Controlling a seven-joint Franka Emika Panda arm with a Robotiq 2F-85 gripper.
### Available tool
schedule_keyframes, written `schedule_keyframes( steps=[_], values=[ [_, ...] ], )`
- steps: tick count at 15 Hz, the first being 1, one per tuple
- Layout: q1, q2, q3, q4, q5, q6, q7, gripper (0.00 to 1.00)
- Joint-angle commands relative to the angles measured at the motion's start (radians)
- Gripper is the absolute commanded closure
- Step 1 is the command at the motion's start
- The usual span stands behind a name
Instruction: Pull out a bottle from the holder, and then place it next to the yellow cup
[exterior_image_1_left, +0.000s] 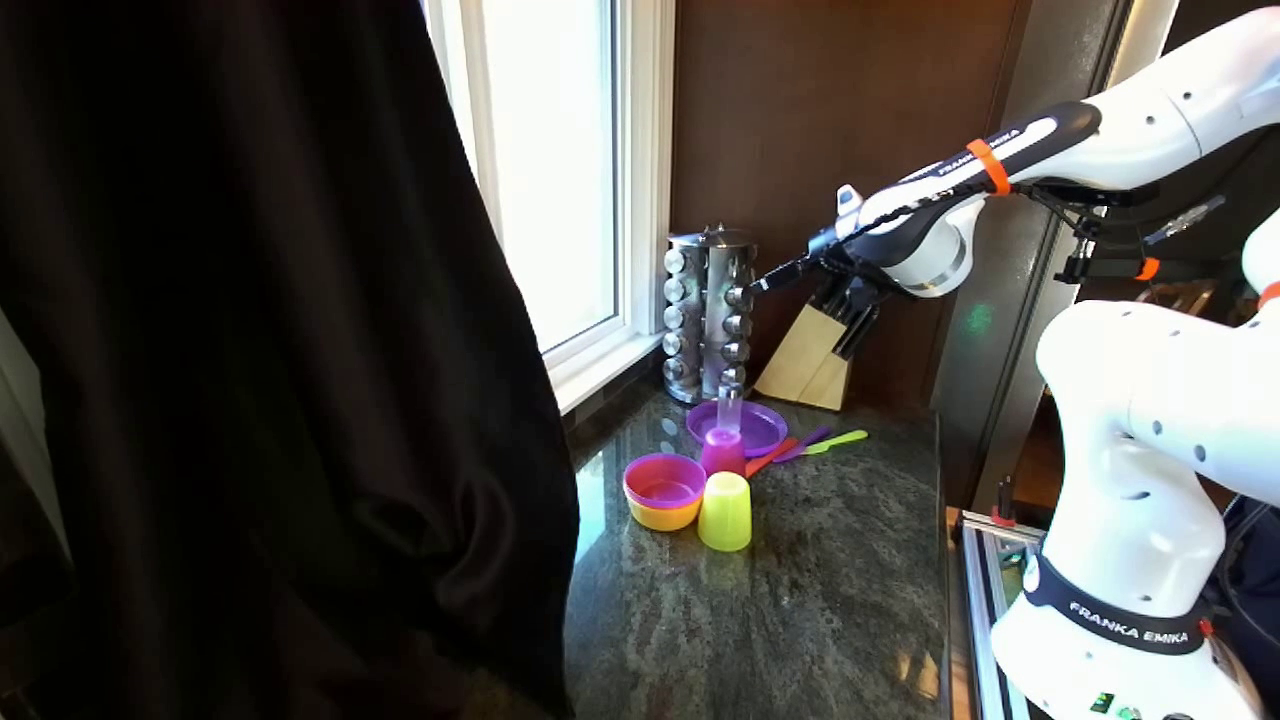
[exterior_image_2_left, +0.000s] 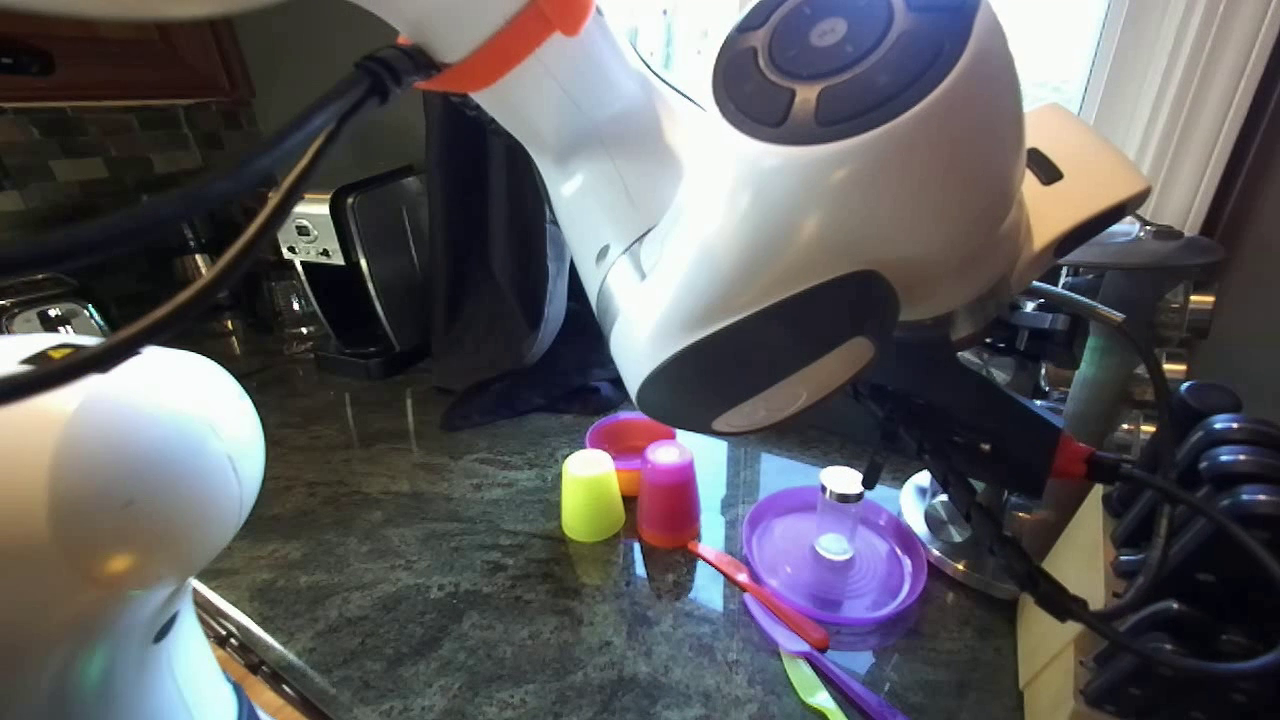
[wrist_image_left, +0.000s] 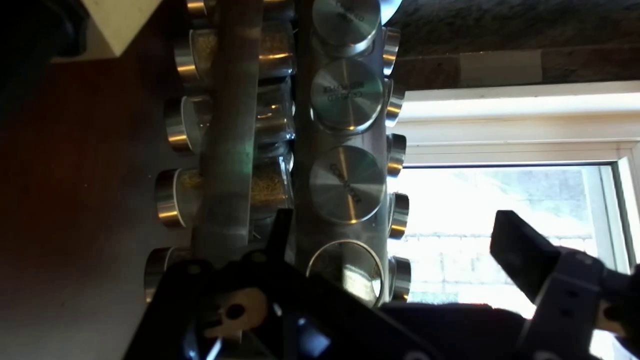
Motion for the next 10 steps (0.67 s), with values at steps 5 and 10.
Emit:
schedule_keyframes(
  steps=[5,10],
  values=[
    [0.124,-0.025,-0.096,0.043,-0.040,0.019,0.055,0.00],
    [0.203,-0.029,-0.158,0.086,-0.061,0.074,0.057,0.00]
  ],
)
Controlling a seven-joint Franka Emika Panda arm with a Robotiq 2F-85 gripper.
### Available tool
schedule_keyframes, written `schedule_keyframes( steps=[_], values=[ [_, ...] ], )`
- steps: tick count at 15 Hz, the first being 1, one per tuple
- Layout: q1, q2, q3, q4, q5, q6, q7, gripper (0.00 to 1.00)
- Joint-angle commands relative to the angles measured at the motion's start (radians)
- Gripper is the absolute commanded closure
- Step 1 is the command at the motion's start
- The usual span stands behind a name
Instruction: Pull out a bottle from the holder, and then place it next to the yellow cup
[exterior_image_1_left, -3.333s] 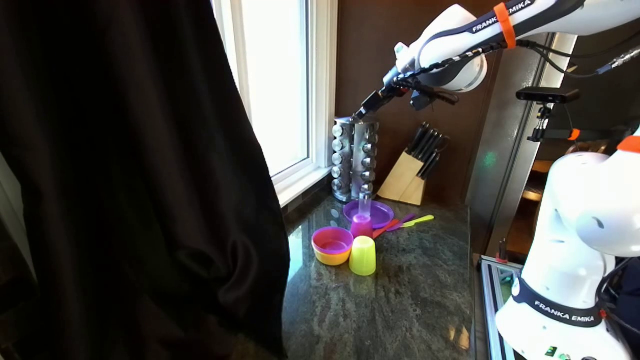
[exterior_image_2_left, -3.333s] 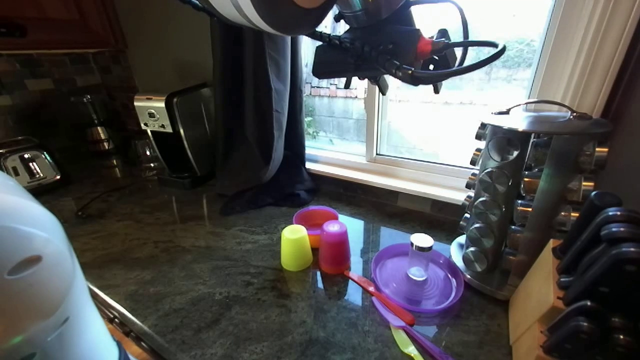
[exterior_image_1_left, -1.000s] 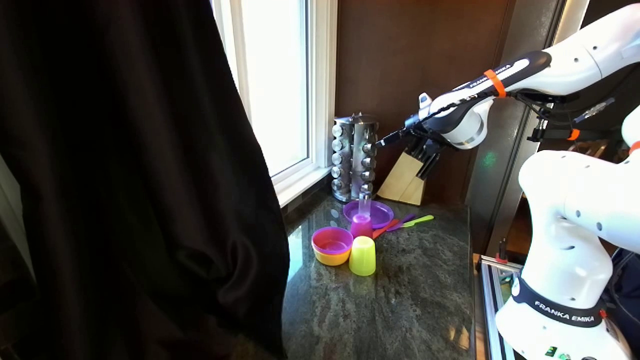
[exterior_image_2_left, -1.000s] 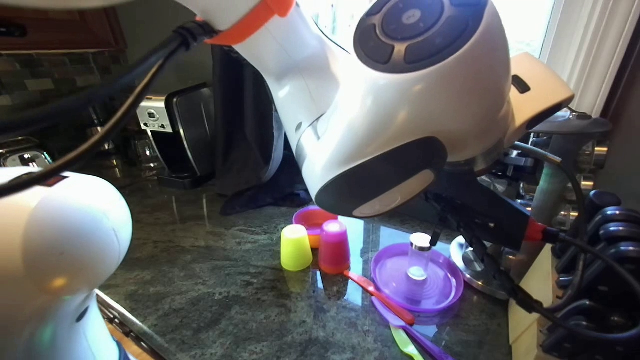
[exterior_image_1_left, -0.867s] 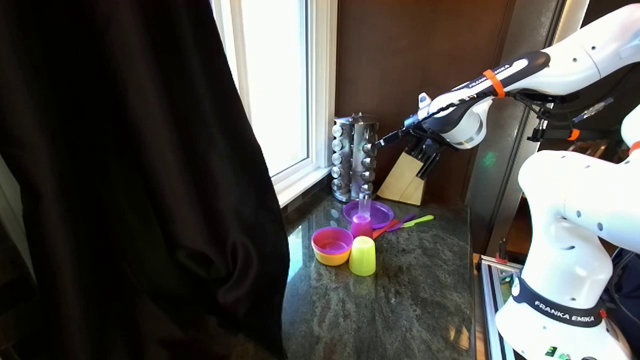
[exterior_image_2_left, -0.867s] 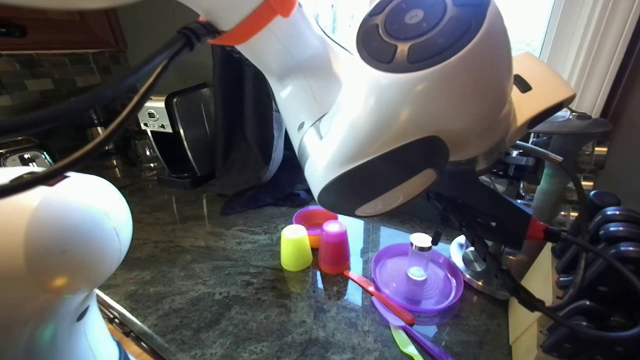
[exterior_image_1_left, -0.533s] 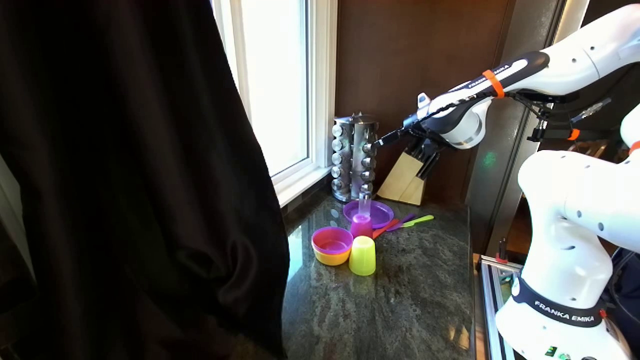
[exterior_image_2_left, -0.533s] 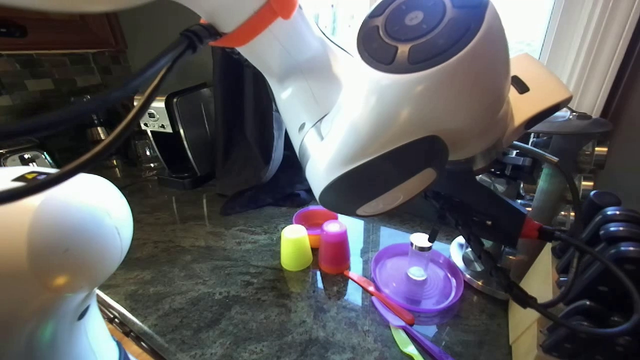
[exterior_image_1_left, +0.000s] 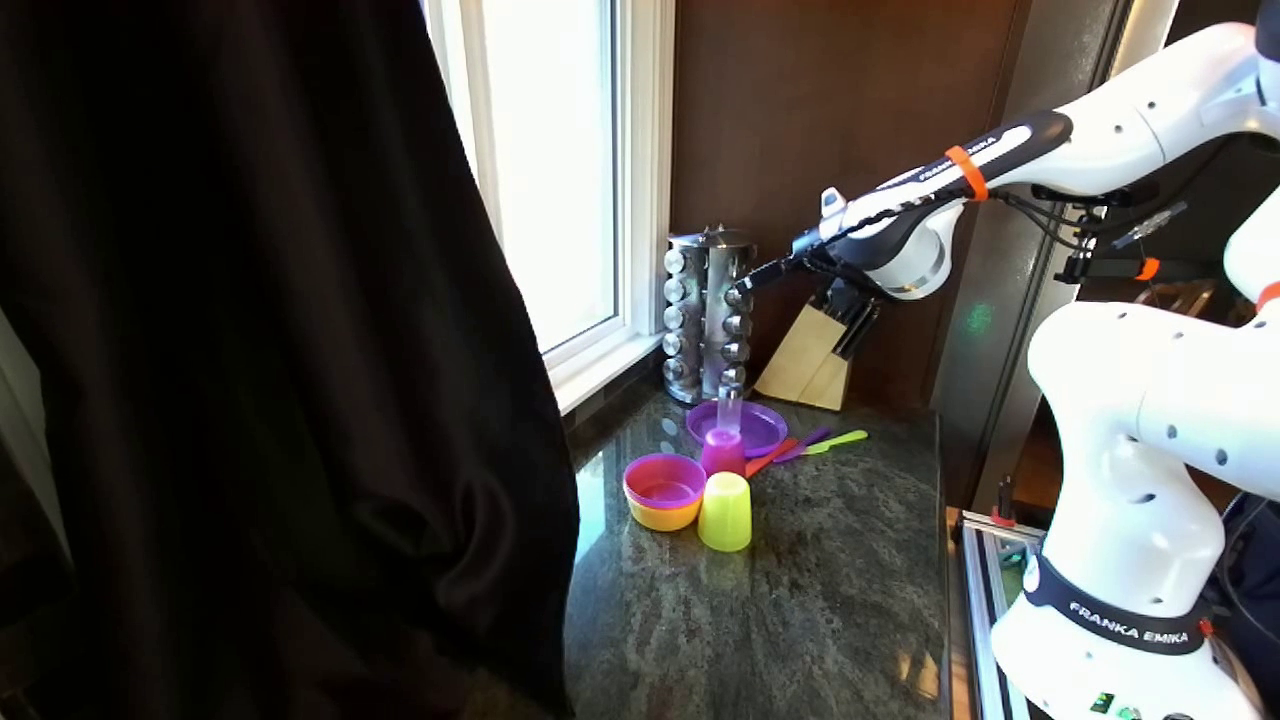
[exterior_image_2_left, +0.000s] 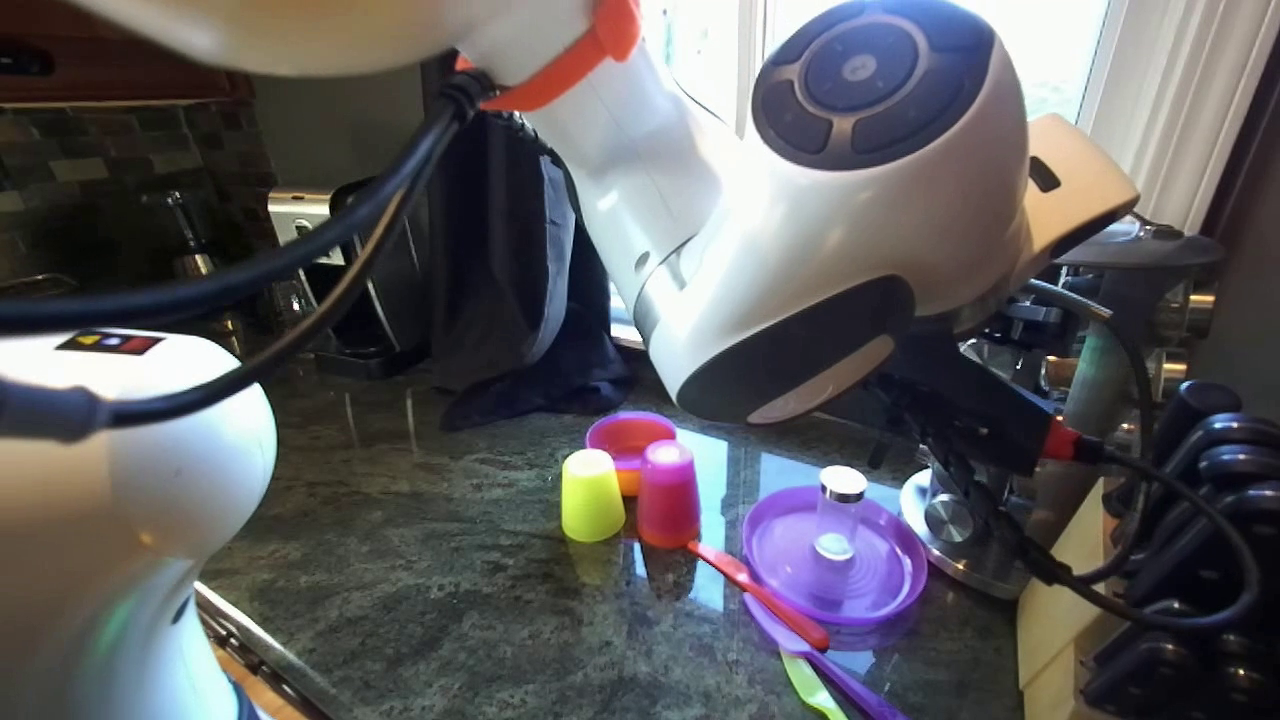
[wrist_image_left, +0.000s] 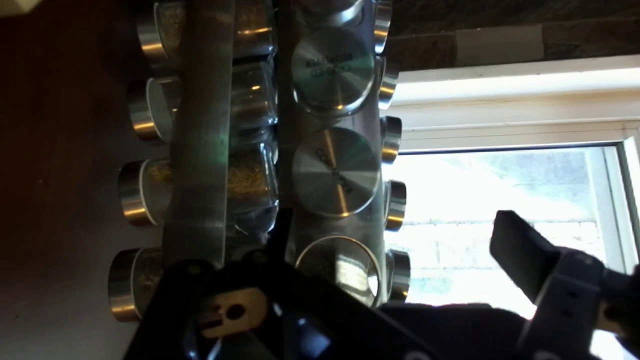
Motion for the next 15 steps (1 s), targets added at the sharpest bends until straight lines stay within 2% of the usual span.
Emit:
schedule_keyframes(
  steps=[1,6,8,11,14,15],
  values=[
    [0.067,-0.015,-0.070,0.034,-0.044,0.048,0.025,0.00],
    [0.144,-0.015,-0.154,0.061,-0.066,0.084,0.032,0.01],
    [0.168,-0.016,-0.179,0.070,-0.072,0.091,0.036,0.15],
    [0.192,-0.020,-0.202,0.078,-0.080,0.093,0.042,0.49],
    [0.199,-0.016,-0.211,0.081,-0.095,0.101,0.049,0.72],
    [0.201,-0.015,-0.212,0.081,-0.098,0.104,0.051,0.76]
  ],
)
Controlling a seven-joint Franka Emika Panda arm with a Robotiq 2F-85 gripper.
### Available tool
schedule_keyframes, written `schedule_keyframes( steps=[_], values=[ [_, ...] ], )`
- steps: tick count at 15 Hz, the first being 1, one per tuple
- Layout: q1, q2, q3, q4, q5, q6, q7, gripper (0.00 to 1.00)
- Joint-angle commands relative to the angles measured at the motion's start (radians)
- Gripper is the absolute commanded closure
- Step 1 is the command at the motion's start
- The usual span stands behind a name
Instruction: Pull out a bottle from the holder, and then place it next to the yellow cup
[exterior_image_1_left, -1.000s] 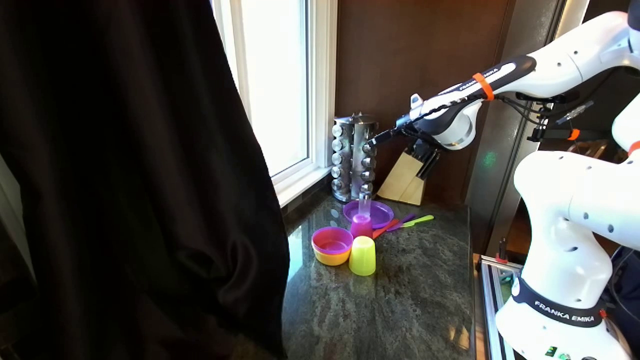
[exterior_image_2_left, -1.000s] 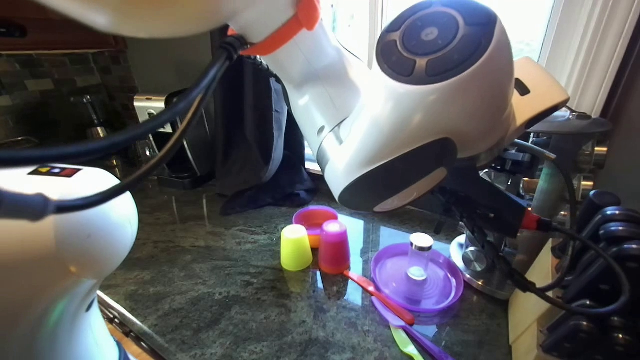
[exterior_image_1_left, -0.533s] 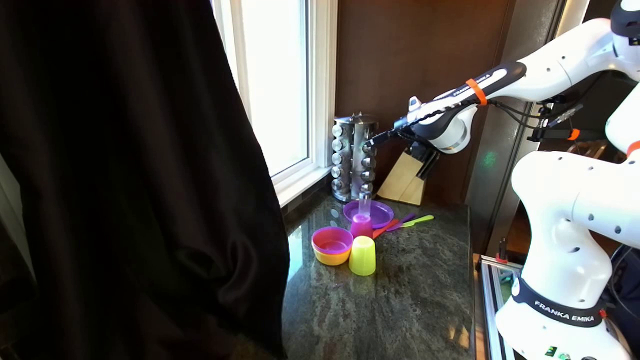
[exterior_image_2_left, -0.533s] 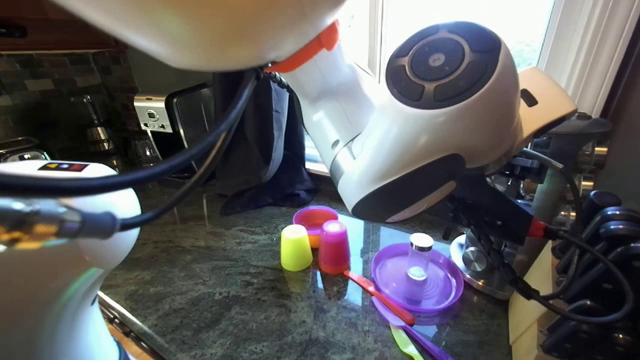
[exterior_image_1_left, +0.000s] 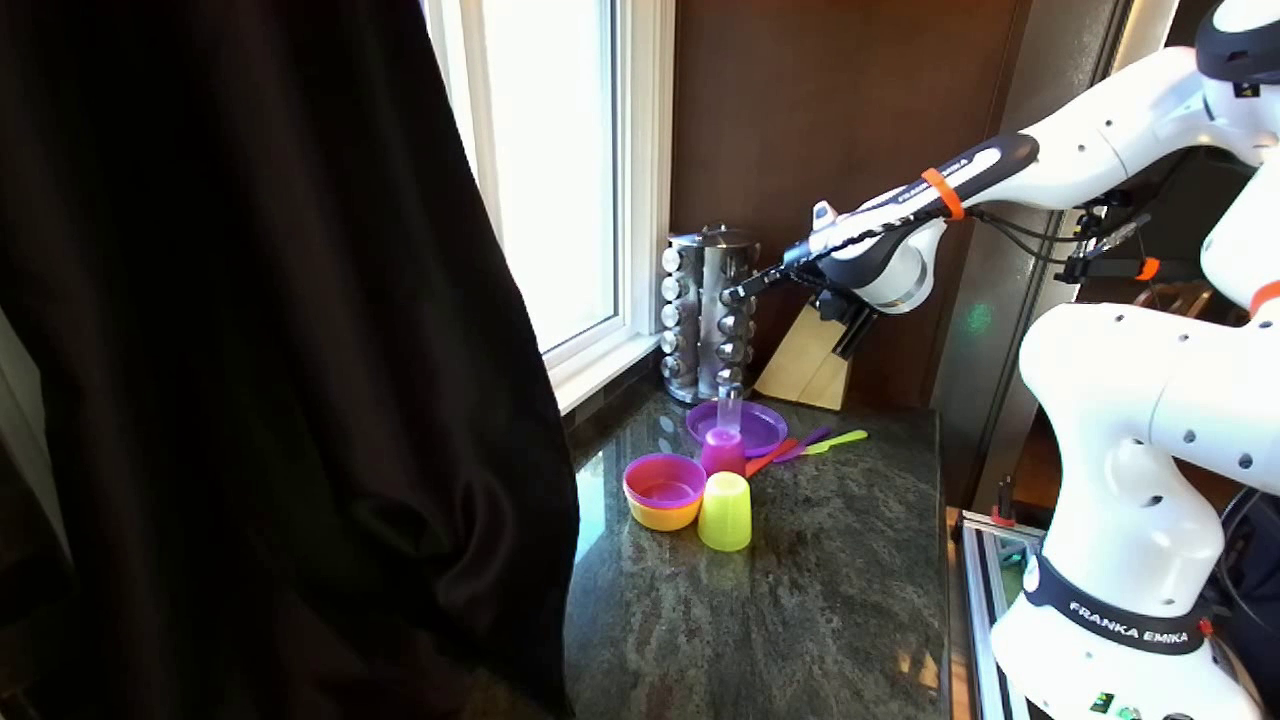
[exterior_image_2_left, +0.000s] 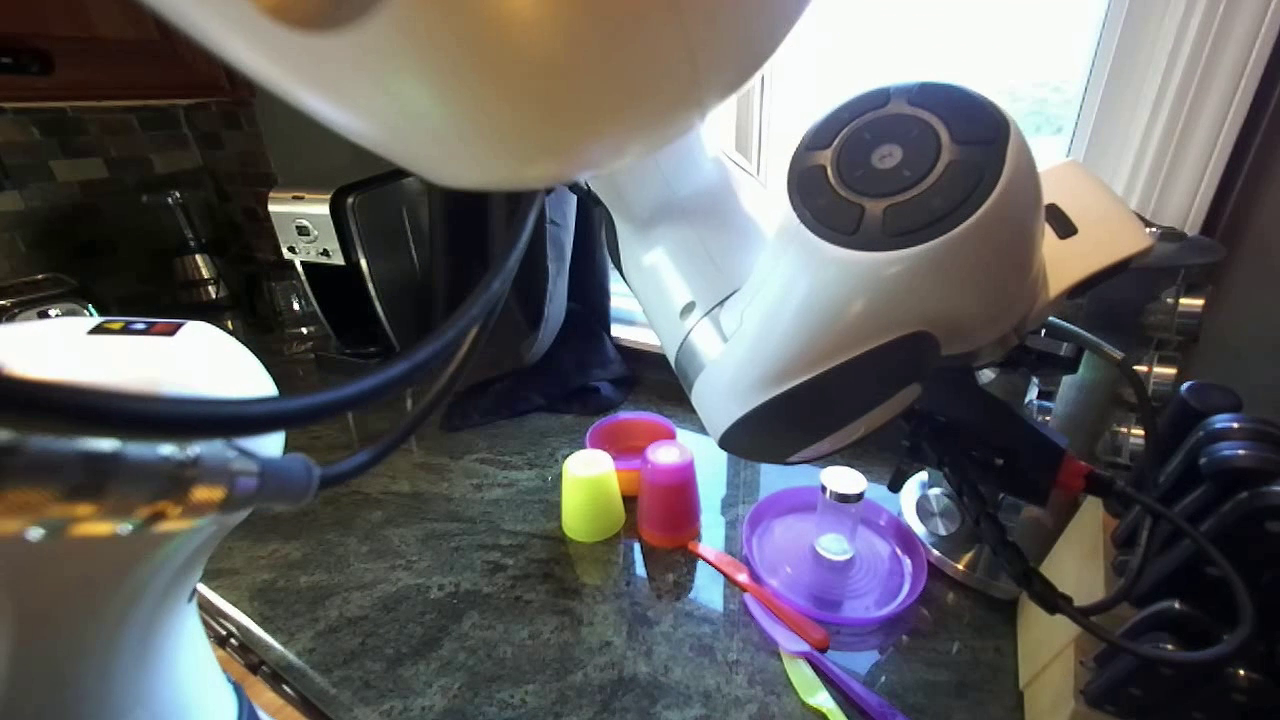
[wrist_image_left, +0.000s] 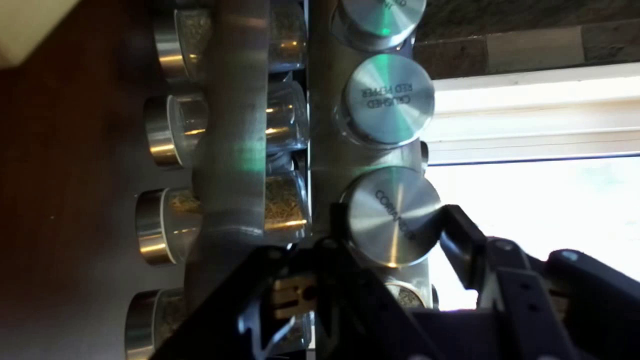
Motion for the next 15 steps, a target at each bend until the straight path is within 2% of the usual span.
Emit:
schedule_keyframes(
  steps=[1,6,15],
  values=[
    [0.030,-0.012,-0.035,0.023,-0.044,0.030,0.014,0.76],
    [0.014,0.048,-0.027,0.015,-0.014,0.056,0.060,0.76],
    [-0.098,0.173,0.053,-0.036,-0.025,0.020,0.150,0.76]
  ],
)
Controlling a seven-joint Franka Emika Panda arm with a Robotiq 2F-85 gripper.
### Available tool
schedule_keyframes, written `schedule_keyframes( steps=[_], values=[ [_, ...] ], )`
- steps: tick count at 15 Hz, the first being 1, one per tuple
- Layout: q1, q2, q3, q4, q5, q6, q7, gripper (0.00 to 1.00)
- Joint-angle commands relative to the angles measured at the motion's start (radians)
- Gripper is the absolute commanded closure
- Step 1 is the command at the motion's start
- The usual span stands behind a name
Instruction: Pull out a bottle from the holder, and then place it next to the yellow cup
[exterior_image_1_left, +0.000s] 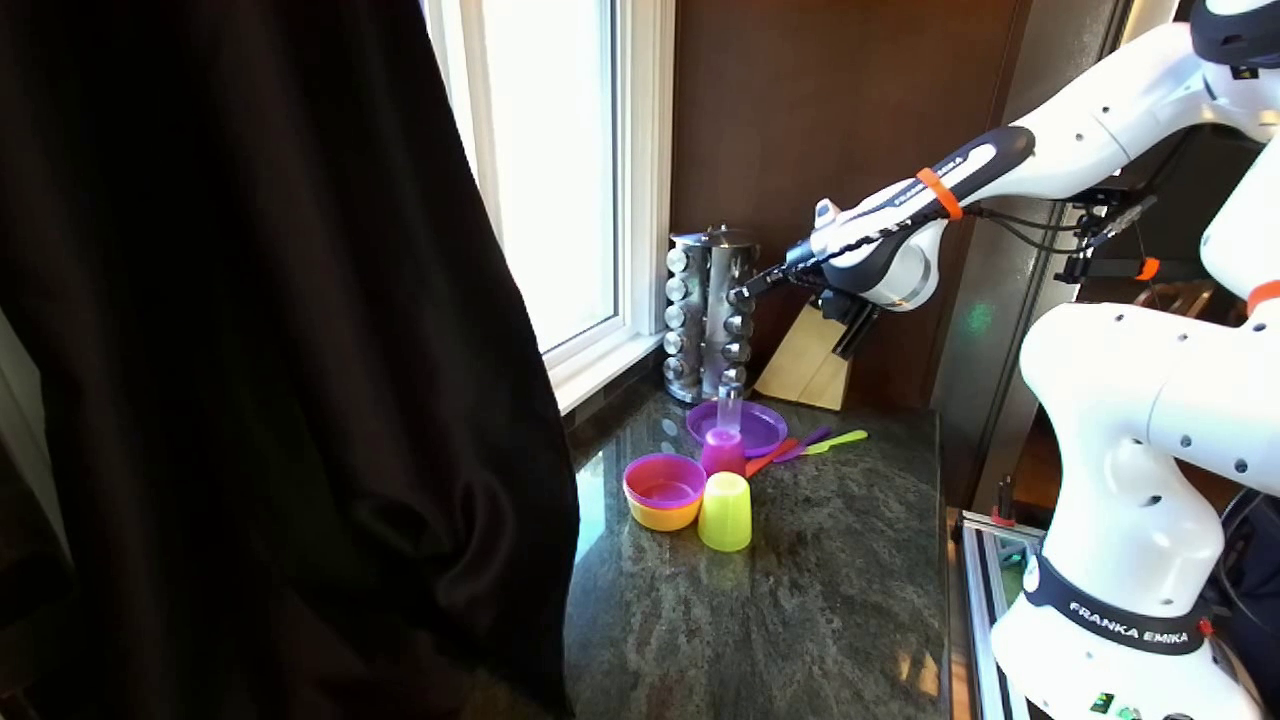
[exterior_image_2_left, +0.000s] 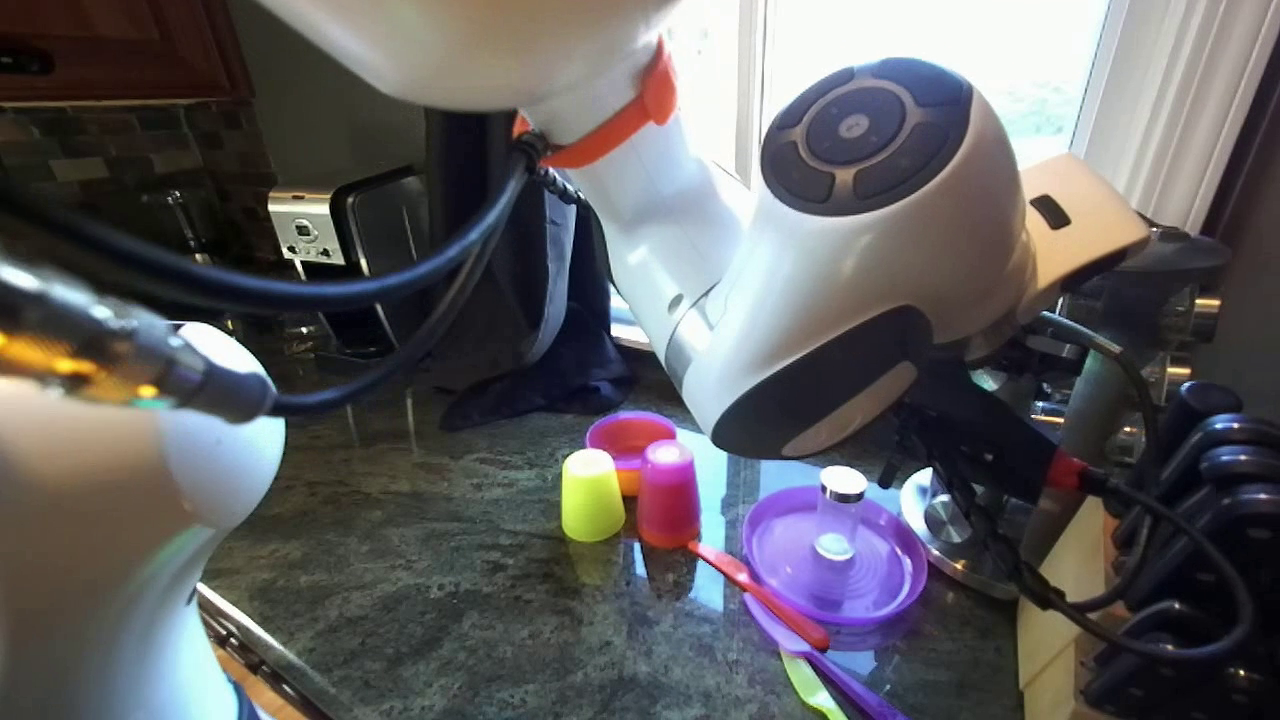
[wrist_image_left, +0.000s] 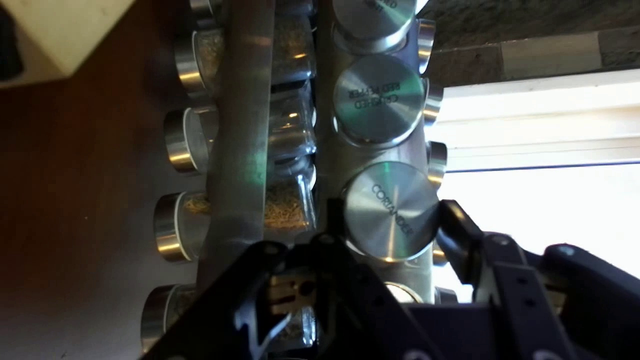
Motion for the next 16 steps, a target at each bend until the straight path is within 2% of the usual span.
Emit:
schedule_keyframes(
  steps=[1,6,11,16],
  values=[
    [-0.084,0.072,0.048,-0.020,-0.022,-0.003,0.056,0.76],
    [-0.124,0.015,0.089,-0.026,-0.070,-0.027,0.037,0.76],
    [-0.112,-0.013,0.103,-0.041,-0.065,0.038,0.056,0.76],
    [-0.121,-0.015,0.116,-0.062,-0.073,0.012,0.054,0.76]
  ],
)
